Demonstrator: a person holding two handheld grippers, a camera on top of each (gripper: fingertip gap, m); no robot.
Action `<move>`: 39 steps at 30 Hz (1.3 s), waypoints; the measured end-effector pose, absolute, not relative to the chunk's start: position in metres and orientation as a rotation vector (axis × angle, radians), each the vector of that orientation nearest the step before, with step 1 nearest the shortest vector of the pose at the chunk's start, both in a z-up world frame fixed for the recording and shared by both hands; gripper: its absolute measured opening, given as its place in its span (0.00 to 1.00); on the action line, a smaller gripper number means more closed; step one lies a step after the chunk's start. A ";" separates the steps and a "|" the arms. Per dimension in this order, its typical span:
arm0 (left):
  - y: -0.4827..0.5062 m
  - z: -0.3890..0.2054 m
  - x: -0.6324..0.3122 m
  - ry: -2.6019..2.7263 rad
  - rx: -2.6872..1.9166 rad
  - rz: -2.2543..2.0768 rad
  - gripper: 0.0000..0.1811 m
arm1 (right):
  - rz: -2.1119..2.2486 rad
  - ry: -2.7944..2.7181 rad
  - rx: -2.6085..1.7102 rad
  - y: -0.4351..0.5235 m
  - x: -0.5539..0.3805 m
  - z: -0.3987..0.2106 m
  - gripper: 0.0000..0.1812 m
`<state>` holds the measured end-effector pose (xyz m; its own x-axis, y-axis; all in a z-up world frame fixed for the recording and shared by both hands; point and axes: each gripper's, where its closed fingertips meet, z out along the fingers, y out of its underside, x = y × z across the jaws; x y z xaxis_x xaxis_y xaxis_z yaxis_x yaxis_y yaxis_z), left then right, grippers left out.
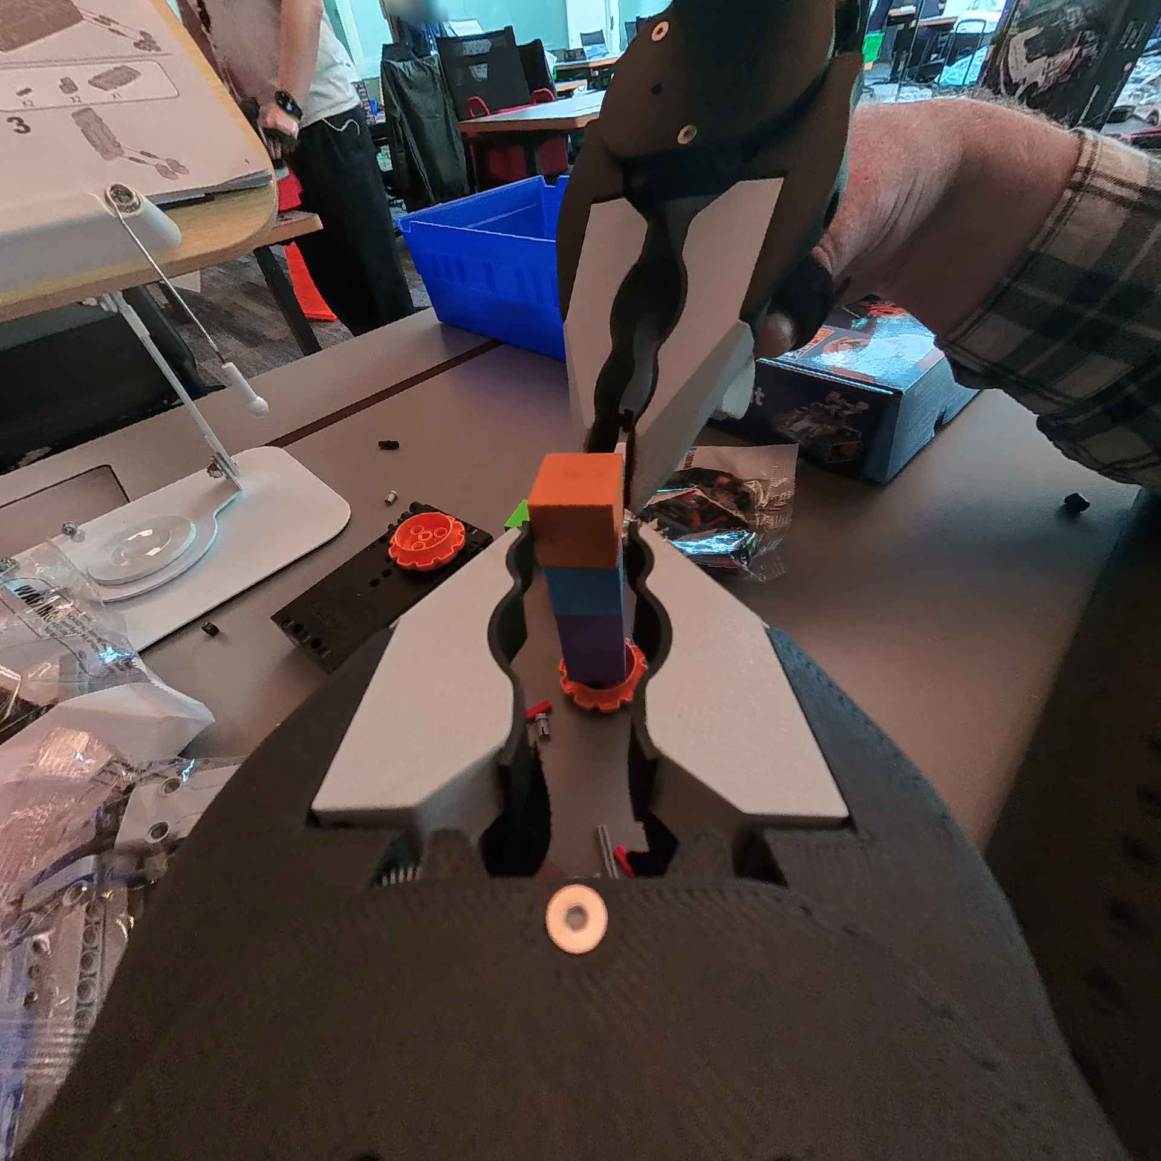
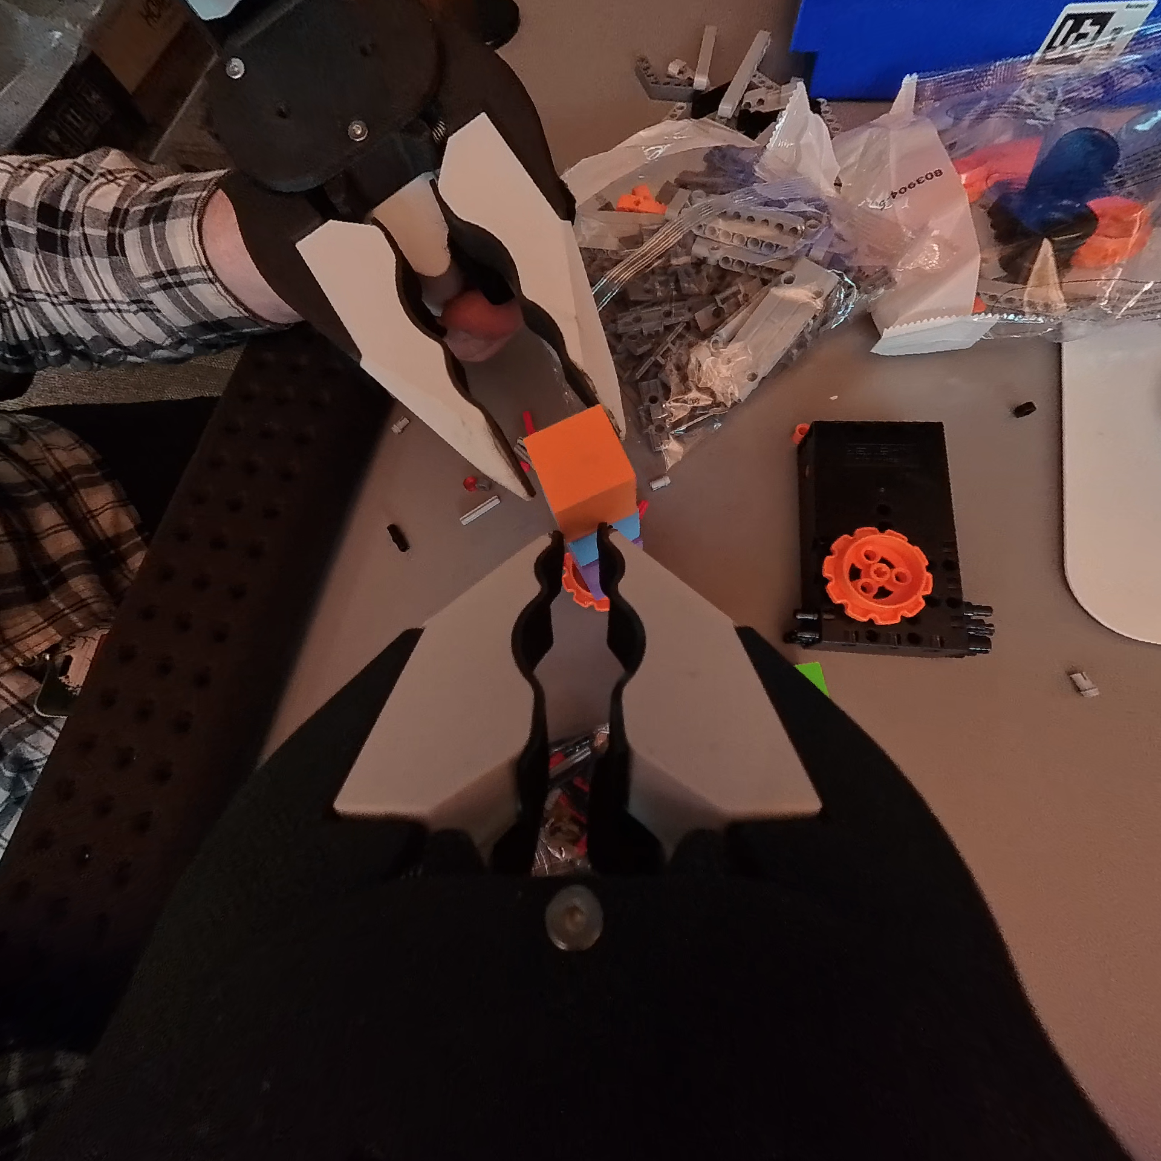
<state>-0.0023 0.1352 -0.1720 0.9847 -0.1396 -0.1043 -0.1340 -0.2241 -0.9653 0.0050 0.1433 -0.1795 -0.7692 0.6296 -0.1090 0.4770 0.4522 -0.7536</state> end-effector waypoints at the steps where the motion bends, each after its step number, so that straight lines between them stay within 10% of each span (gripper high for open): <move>1: 0.135 -0.172 -0.002 0.203 -1.800 -0.004 0.15 | 1.214 -2.512 -0.971 0.144 0.005 -0.180 0.05; 39: 0.131 -0.165 -0.011 0.164 -1.768 -0.013 0.22 | 0.724 -2.449 -1.396 0.196 -0.005 -0.261 0.19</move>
<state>-0.0106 0.1308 -0.1652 0.9897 -0.1175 -0.0818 -0.1036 -0.1936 -0.9756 -0.0047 0.1960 -0.2607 -0.5195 0.8534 -0.0425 0.7392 0.4239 -0.5234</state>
